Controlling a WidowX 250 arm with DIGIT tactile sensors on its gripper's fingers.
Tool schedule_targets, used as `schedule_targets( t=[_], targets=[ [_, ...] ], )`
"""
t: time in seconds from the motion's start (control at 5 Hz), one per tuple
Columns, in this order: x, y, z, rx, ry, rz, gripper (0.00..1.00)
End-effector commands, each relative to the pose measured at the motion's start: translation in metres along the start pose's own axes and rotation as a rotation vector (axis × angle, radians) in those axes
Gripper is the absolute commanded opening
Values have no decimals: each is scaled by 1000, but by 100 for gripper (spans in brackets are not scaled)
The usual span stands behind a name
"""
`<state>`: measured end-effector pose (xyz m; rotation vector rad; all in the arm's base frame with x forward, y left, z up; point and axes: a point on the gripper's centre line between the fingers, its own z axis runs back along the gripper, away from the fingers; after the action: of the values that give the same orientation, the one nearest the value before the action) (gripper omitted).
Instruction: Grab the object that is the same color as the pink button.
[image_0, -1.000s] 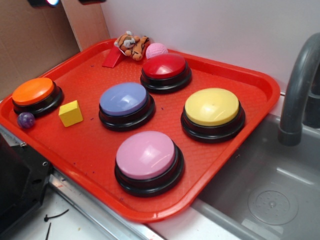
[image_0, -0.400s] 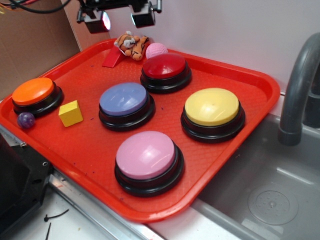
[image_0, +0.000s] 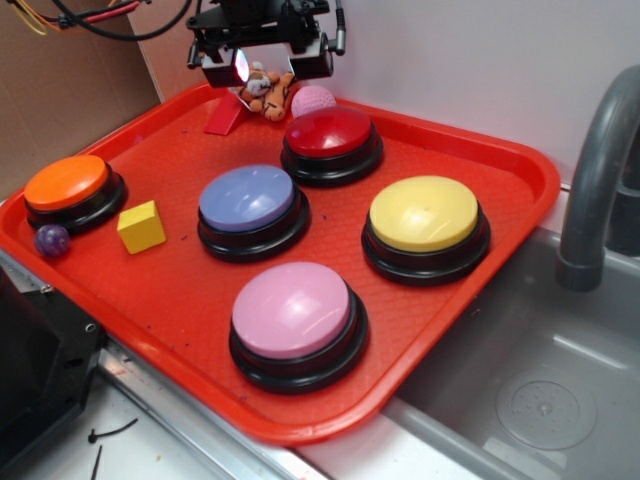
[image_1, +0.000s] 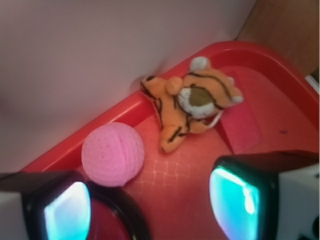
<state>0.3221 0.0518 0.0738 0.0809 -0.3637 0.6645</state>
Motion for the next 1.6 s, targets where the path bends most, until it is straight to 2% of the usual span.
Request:
schedule_targets(
  t=[0.0,0.6,0.8,1.2,1.4],
  targets=[
    [30,3,-7,-4,-32,-7,100],
    [35,5,-31,-94,-6,-36,100],
    [36,6,-34,-154,6,-39,0],
    [36,6,-34,-150,9,-55,0],
    [37,5,-30,-159,31,-95,0]
  ],
)
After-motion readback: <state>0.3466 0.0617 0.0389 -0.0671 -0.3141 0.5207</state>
